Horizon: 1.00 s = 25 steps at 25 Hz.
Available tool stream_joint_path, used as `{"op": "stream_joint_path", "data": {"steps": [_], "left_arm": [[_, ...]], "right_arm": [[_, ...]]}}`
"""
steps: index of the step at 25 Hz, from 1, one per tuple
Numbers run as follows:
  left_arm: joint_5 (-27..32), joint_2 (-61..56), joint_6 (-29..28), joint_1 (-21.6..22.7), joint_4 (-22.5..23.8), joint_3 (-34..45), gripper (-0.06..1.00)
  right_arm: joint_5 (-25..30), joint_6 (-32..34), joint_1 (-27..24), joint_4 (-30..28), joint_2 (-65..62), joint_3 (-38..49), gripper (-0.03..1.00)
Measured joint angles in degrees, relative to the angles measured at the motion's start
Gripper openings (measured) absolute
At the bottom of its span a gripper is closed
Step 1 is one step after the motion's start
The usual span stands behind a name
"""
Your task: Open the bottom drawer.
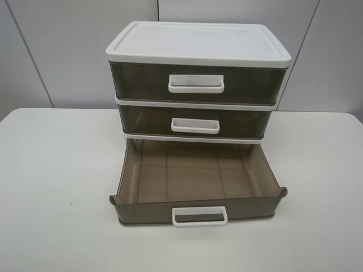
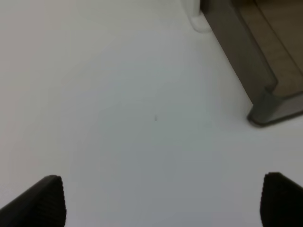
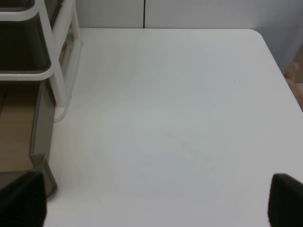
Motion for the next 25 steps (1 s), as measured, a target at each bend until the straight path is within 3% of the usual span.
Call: {"op": "stream_joint_path", "data": {"steps": [6, 13, 25], "left_arm": [[0.10, -9.65, 0.41, 8.66, -1.05, 0.63, 0.78], [0.10, -16.74, 0.71, 14.85, -1.22, 0.63, 0.78], [0.10, -16.88, 1.04, 15.91, -1.43, 0.63, 0.78]], "right_arm": [[0.00, 0.00, 0.00, 0.00, 0.00, 0.00, 0.83], [0.00, 0.00, 0.00, 0.00, 0.00, 0.00, 0.83], [0.00, 0.00, 0.00, 0.00, 0.00, 0.00, 0.83]]}}
